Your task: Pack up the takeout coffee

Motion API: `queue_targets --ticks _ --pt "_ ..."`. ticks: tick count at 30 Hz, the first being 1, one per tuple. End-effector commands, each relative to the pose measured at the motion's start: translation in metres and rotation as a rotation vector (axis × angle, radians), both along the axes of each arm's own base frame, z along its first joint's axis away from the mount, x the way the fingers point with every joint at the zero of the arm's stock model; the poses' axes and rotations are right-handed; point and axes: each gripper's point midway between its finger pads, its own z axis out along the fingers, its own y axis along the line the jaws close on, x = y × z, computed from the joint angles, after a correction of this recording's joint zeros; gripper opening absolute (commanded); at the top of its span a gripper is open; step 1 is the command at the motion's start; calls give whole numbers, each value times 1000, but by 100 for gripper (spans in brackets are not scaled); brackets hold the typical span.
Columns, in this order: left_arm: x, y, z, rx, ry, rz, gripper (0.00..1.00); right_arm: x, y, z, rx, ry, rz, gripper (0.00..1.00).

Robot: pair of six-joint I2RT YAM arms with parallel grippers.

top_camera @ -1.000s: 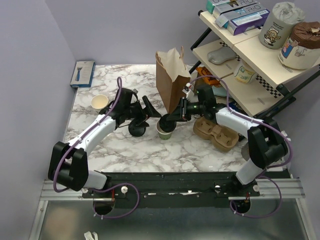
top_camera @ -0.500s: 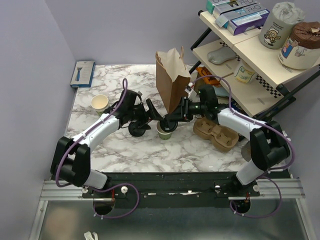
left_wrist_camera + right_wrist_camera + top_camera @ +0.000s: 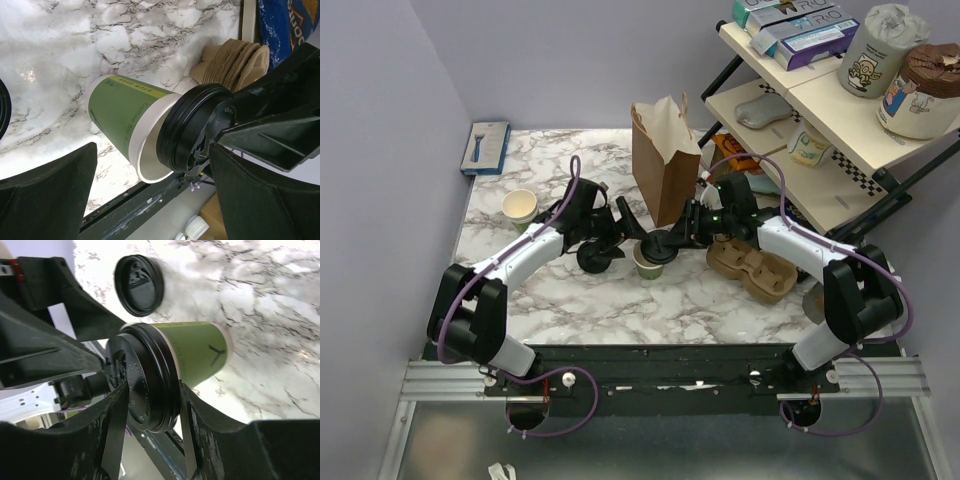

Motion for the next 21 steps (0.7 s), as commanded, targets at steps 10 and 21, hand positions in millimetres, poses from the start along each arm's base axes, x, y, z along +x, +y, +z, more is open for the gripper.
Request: queue_targets --ticks 10,21 --pt "6 -24 12 -105 -13 -58 99 1 1 3 -1 2 41 52" --pt "5 -25 3 -79 17 -64 96 -8 4 -12 -67 33 69 53"
